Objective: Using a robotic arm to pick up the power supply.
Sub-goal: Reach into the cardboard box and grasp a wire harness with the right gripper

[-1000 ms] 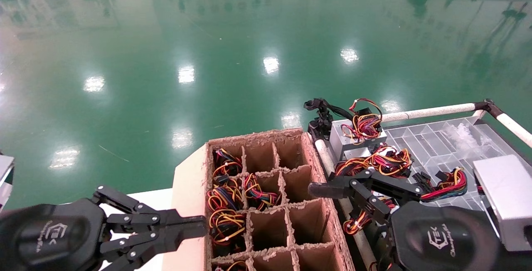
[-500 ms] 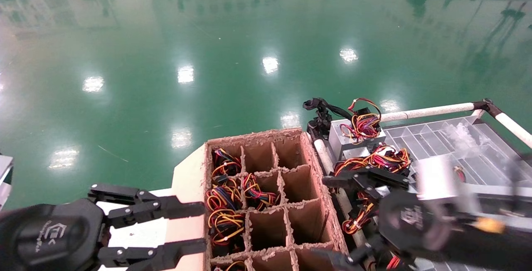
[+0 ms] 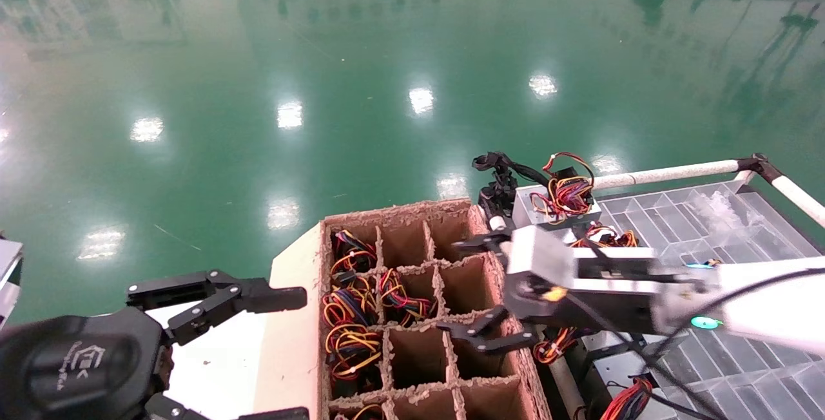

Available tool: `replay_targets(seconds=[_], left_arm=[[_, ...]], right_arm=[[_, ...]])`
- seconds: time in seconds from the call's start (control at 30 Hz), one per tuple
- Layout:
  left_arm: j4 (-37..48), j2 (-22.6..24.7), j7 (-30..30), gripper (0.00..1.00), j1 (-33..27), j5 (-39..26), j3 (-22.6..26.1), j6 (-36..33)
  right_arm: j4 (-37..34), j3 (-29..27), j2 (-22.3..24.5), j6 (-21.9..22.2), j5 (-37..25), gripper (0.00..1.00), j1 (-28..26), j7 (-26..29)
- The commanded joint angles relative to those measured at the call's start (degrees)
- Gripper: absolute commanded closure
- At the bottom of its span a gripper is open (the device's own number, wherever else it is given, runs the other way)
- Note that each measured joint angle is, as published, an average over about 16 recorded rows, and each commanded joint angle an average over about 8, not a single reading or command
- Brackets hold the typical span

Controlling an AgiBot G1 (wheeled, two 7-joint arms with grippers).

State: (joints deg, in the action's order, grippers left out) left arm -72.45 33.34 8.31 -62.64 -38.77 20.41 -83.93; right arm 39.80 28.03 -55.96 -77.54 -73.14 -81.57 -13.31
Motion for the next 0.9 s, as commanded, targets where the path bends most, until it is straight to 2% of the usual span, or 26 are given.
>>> replay_targets(seconds=[0.03, 0.23, 0.3, 0.37, 0.6, 0.9], left_arm=[[0.0, 0.0, 0.0, 0.0, 0.0, 0.0, 0.0, 0.0], [0.0, 0.0, 0.0, 0.0, 0.0, 0.0, 0.0, 0.0], [0.0, 0.0, 0.0, 0.0, 0.0, 0.0, 0.0, 0.0], [0.0, 0.0, 0.0, 0.0, 0.0, 0.0, 0.0, 0.0], [0.0, 0.0, 0.0, 0.0, 0.0, 0.0, 0.0, 0.0], [0.0, 0.0, 0.0, 0.0, 0.0, 0.0, 0.0, 0.0]], right_arm=[[-3.9, 0.5, -2.7, 0.4, -0.9, 0.17, -1.4, -3.1], [-13.6, 1.8, -8.8, 1.1, -2.6, 0.86, -4.6, -9.7], [-16.4, 2.3, -10.3, 1.3, -3.2, 0.97, -5.7, -11.5], [-18.9, 2.8, -11.7, 1.6, -4.0, 1.0, -6.8, -13.2], [-25.8, 4.5, -15.2, 2.2, -6.6, 1.0, -10.5, -17.5], [-31.6, 5.7, -17.5, 3.6, -8.6, 1.0, -13.4, -20.3]])
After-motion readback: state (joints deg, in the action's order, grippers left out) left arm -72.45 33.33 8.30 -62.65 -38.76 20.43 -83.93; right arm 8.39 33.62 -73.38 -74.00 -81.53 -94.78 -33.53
